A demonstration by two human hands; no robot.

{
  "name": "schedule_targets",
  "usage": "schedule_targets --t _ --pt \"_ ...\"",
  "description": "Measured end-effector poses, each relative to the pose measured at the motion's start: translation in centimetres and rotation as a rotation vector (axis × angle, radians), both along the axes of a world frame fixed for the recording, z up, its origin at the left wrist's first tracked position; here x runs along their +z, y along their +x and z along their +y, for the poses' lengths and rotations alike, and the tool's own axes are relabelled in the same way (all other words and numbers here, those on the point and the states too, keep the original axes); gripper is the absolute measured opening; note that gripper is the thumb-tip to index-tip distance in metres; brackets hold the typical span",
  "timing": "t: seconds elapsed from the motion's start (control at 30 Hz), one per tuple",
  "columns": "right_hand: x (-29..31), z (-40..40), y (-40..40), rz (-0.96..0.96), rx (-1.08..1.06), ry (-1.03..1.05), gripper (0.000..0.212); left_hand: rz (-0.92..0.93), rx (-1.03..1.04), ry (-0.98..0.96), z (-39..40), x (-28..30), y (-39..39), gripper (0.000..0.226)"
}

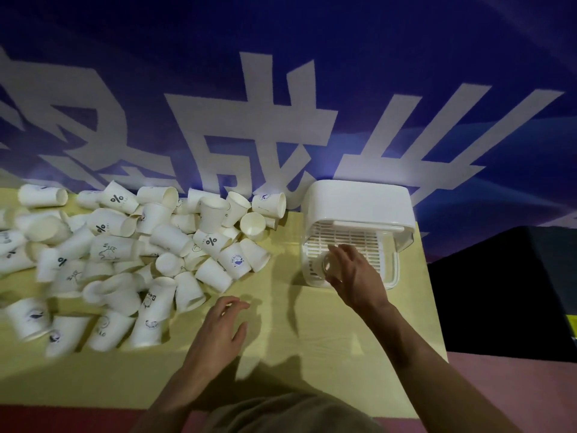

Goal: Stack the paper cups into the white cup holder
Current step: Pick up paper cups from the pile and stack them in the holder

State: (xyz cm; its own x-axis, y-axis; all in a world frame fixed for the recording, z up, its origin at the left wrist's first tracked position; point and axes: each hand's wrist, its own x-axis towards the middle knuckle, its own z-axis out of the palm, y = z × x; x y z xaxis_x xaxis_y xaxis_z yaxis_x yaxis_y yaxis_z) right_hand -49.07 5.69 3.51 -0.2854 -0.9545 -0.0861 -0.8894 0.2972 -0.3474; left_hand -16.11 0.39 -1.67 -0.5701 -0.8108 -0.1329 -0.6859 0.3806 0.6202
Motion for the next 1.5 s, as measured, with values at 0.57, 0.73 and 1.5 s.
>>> schedule_targets --t 0.57,0.73,1.5 --pt "0.4 -0.2 2.3 0.134 -0.015 -0.055 0.068 -0.061 0.109 -0.066 -6.3 0.7 -0.4 0.053" --pt "1.7 0.4 6.4 0.024 0.164 -0.155 0.054 -0.152 0.083 -0.115 -10.5 0.2 -3.4 0.054" --pt "-8.3 -8.4 11.8 -0.360 0.024 0.189 0.052 -0.277 0.110 -0.053 -11.6 -3.9 -6.0 0.064"
